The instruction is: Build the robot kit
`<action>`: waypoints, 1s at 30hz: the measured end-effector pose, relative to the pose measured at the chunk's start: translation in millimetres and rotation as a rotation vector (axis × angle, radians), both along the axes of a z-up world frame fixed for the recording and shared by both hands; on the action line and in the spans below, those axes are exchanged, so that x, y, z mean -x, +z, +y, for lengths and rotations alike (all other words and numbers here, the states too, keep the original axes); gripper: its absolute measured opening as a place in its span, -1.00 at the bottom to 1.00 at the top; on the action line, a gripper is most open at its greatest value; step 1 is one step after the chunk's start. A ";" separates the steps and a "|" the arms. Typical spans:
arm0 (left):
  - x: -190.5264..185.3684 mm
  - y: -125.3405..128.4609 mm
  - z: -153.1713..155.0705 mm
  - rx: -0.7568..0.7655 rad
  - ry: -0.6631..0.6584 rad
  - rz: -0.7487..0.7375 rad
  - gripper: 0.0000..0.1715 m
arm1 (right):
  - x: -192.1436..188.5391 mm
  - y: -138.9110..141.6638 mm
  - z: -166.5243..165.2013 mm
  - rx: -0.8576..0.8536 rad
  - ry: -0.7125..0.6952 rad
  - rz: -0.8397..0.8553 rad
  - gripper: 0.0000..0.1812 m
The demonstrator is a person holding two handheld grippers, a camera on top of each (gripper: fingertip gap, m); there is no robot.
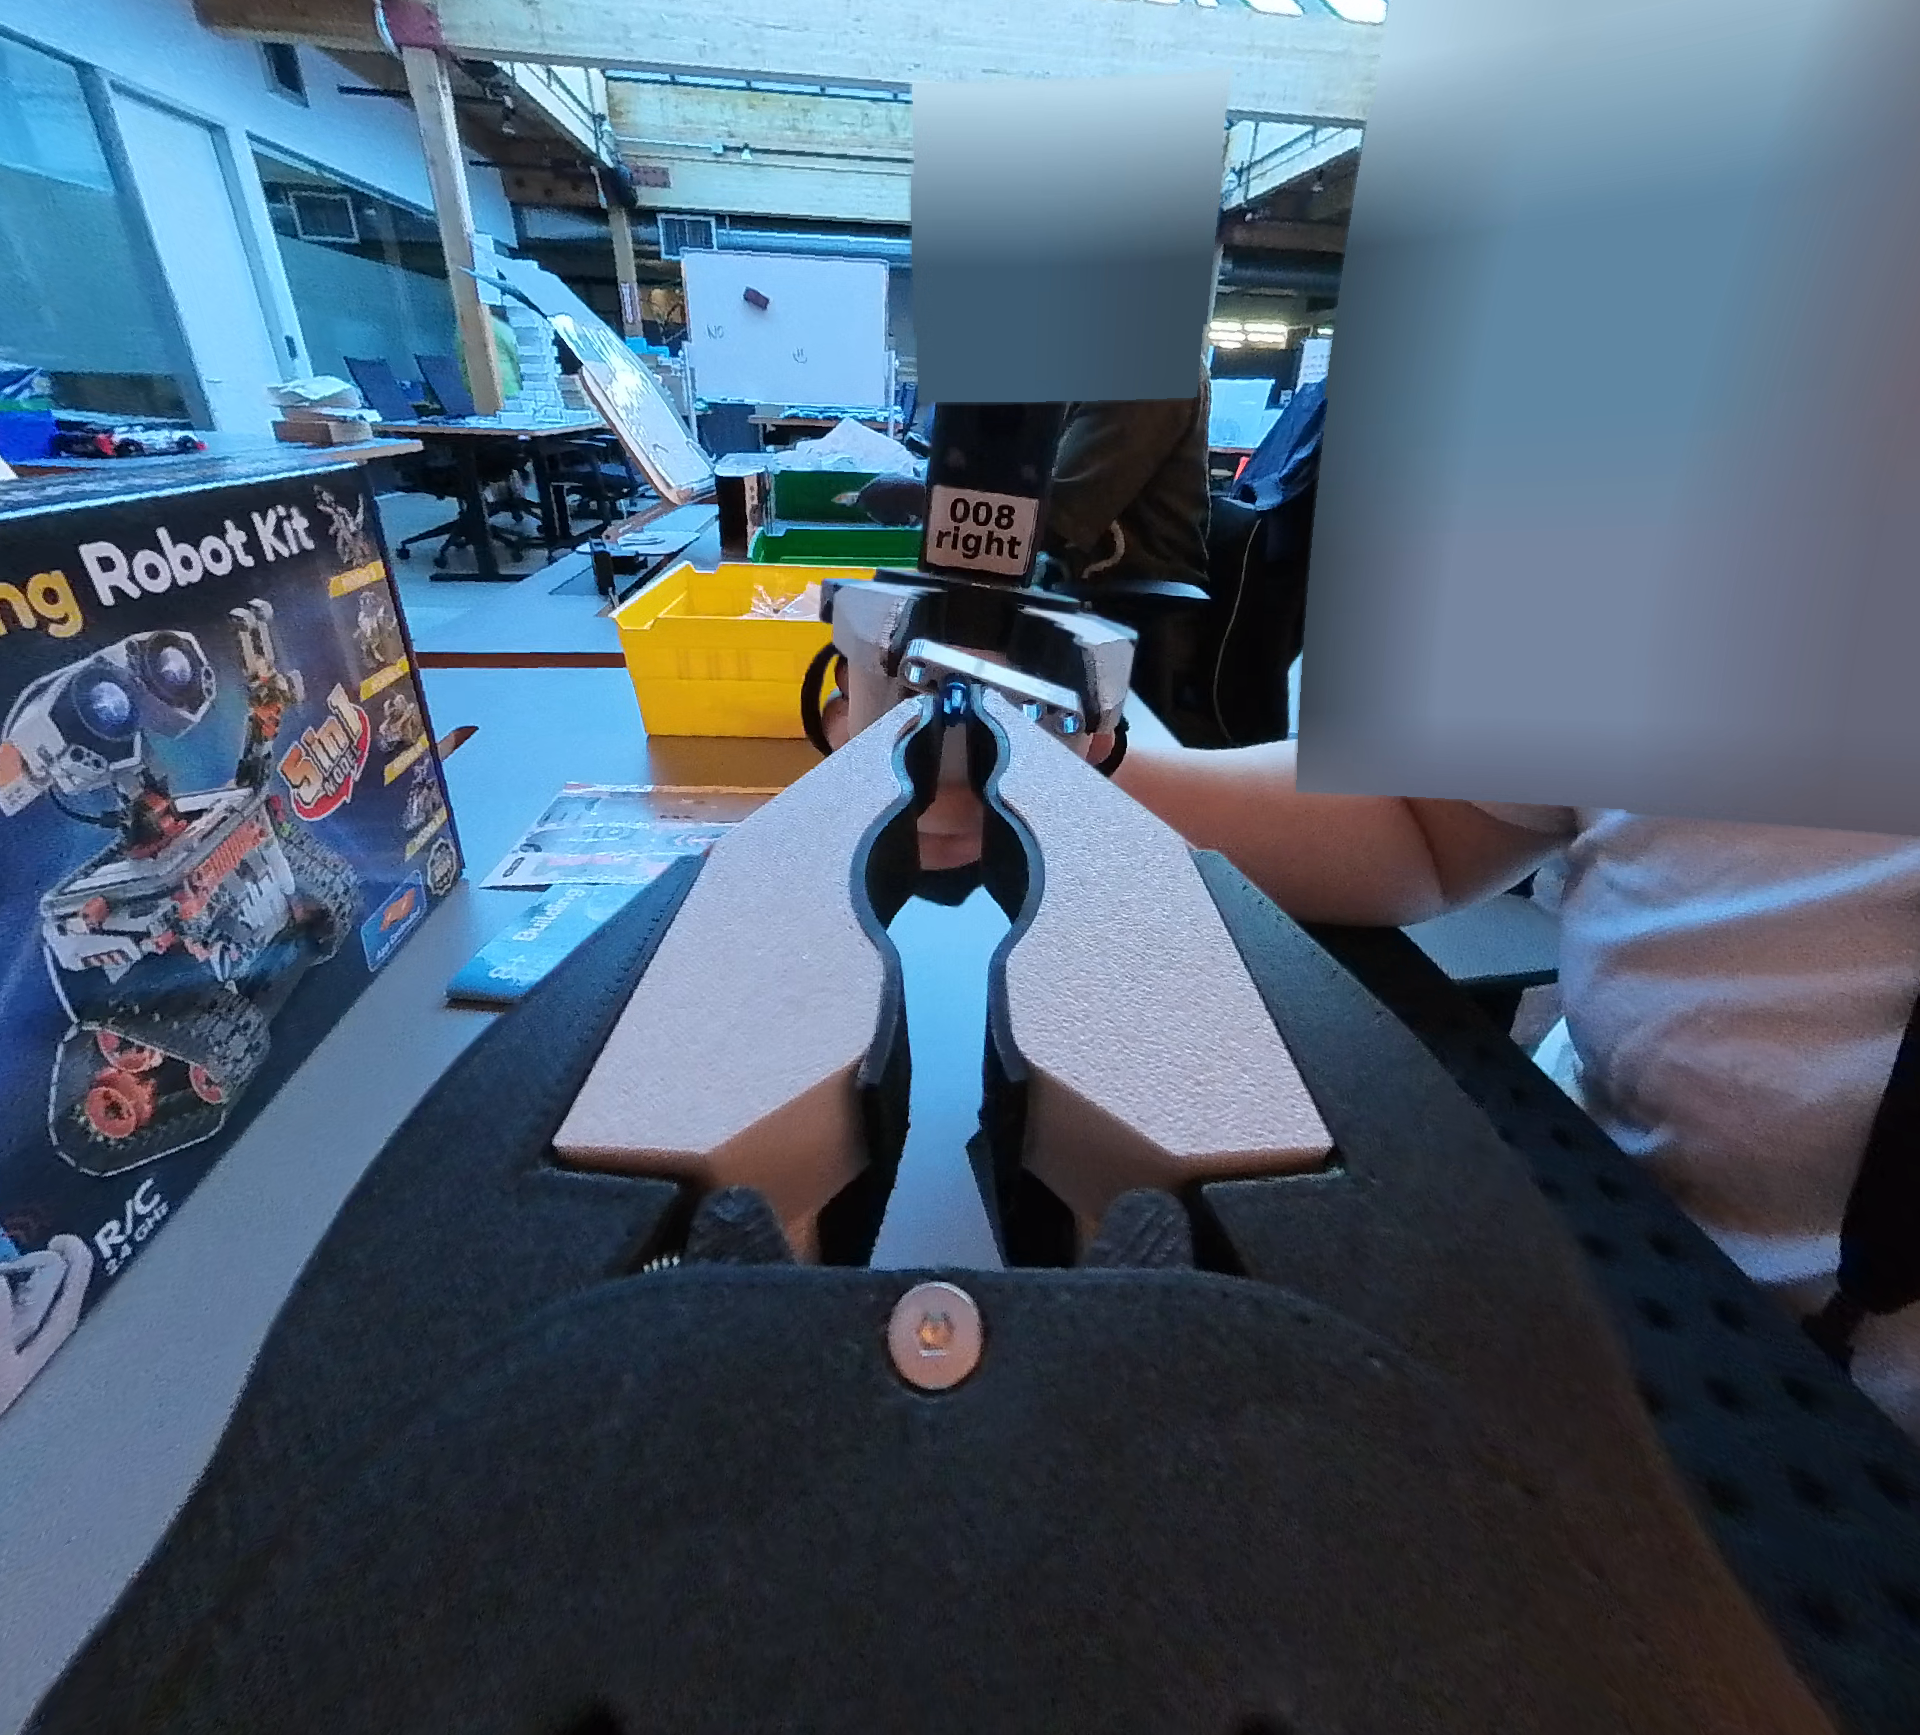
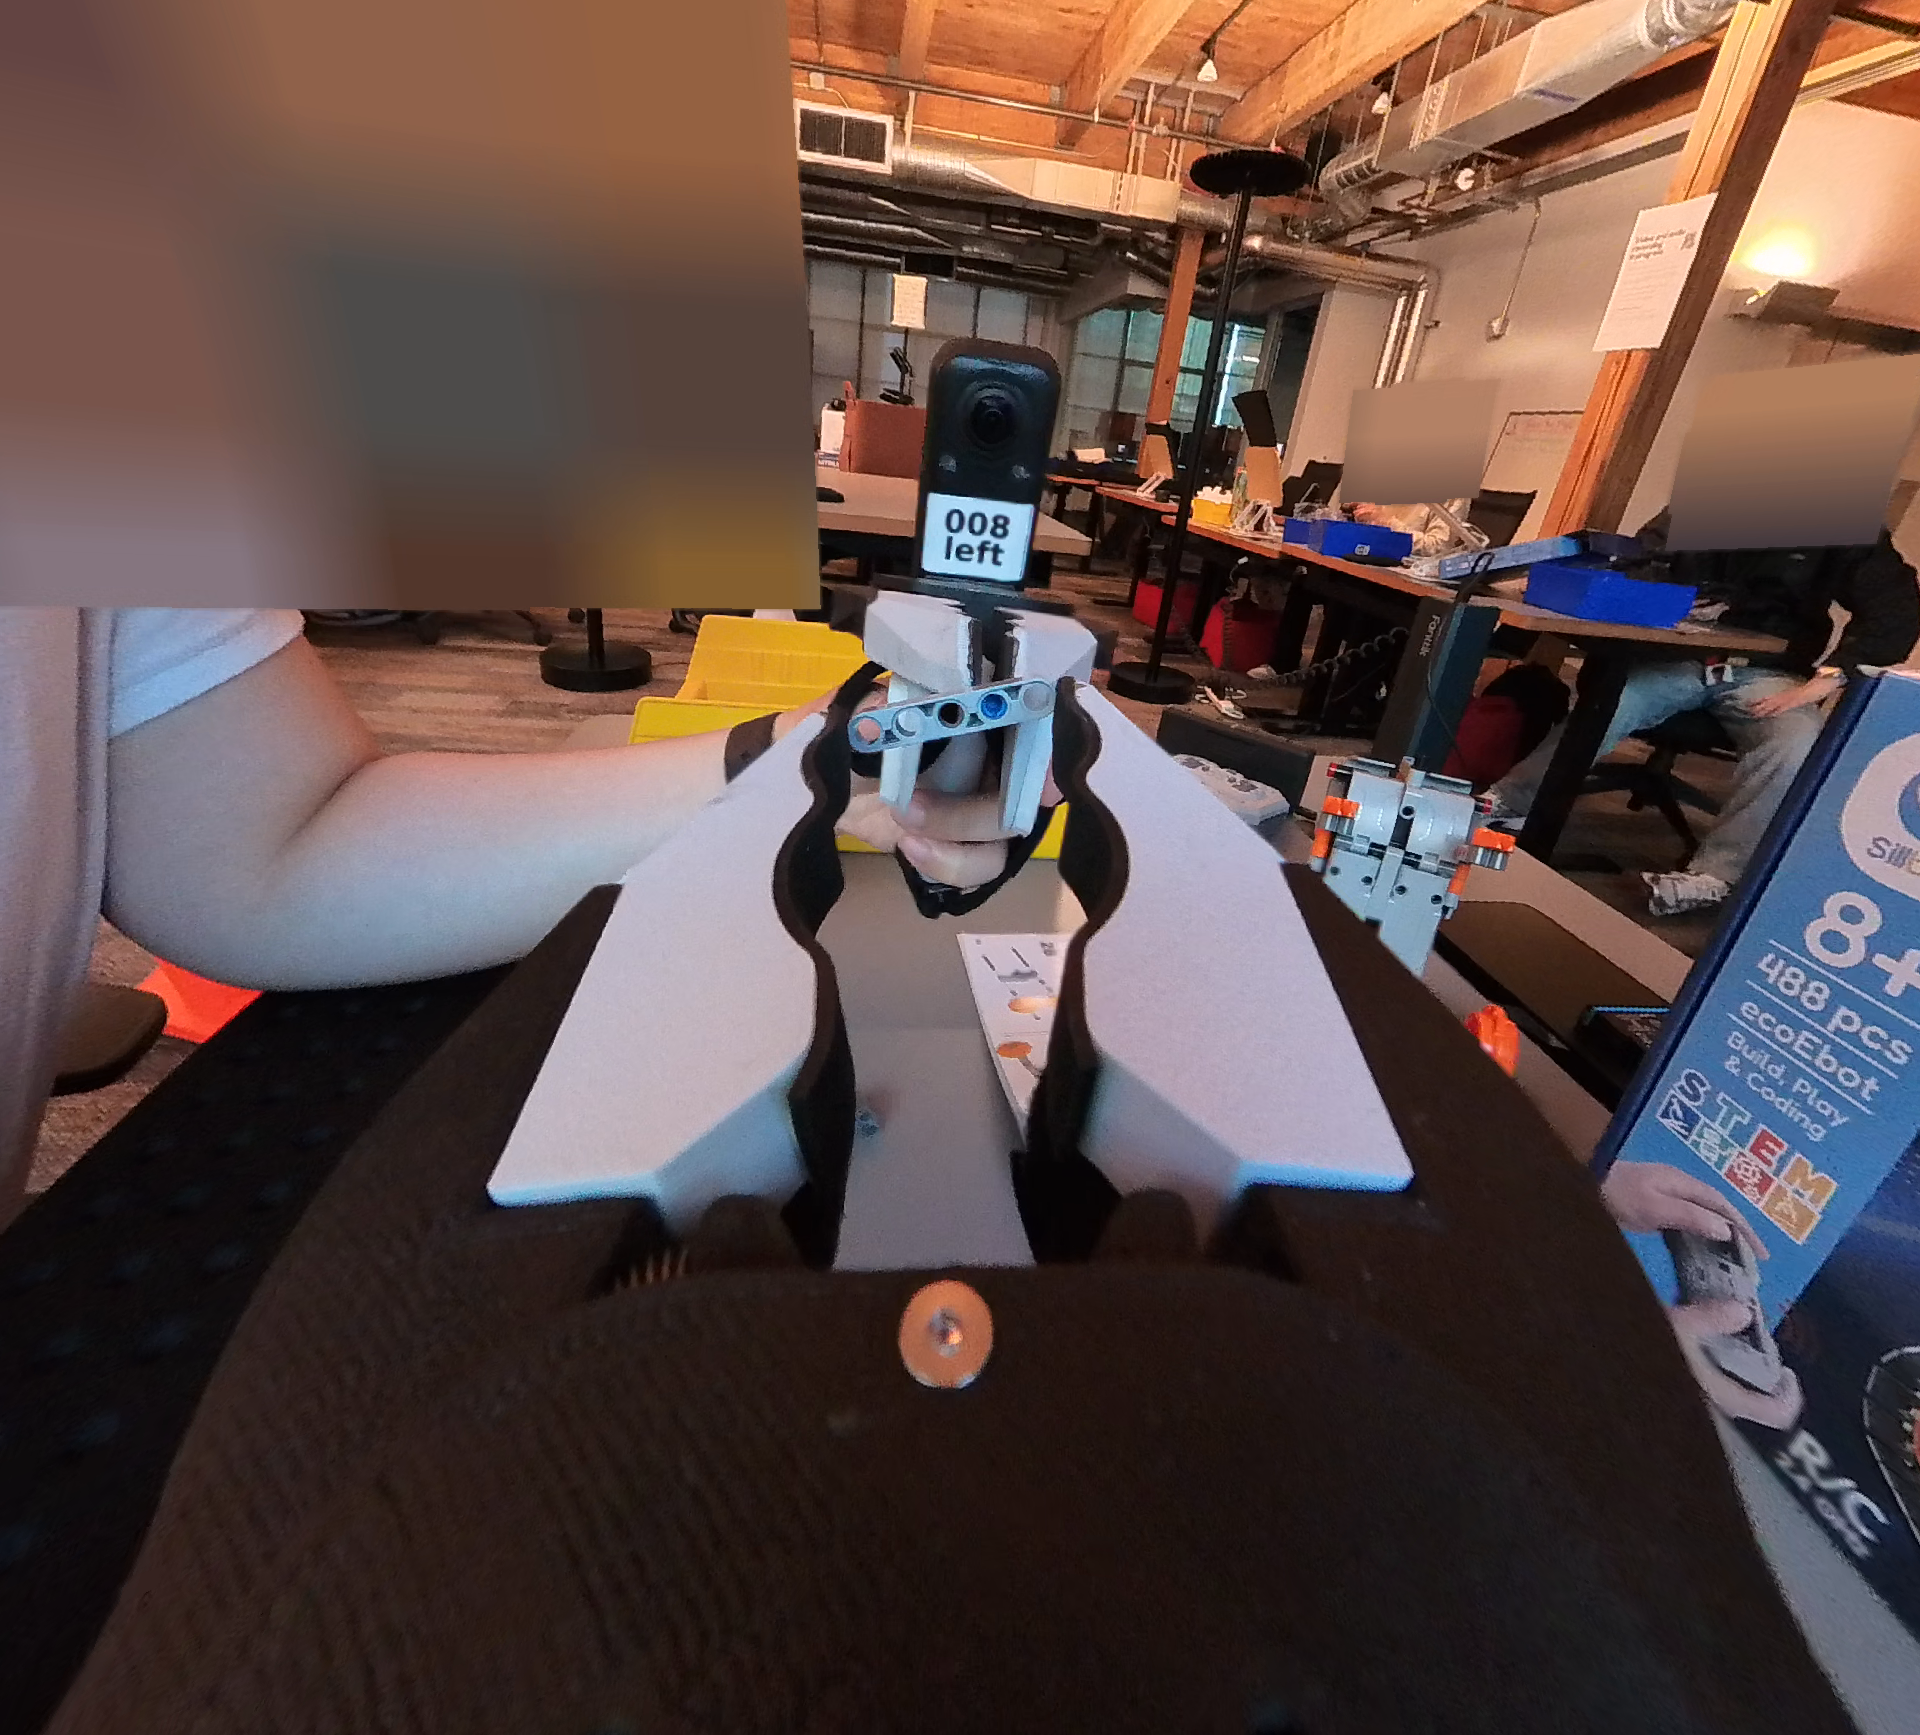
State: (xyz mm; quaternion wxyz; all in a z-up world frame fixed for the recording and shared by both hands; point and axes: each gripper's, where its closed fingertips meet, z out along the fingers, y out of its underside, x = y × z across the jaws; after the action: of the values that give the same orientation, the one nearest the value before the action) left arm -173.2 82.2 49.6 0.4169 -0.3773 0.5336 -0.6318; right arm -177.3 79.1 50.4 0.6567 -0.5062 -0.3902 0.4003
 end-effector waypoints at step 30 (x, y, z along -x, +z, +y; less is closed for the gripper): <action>8.3 -18.4 43.5 0.288 0.079 0.120 -0.69 | 3.8 -39.8 28.7 -0.073 -0.252 -0.314 -0.57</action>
State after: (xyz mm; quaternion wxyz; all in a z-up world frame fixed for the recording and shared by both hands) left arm -181.5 125.7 31.2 0.3504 -0.4908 0.4463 -0.6612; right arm -181.1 107.8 10.6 0.6504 -0.5831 -0.4358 0.2169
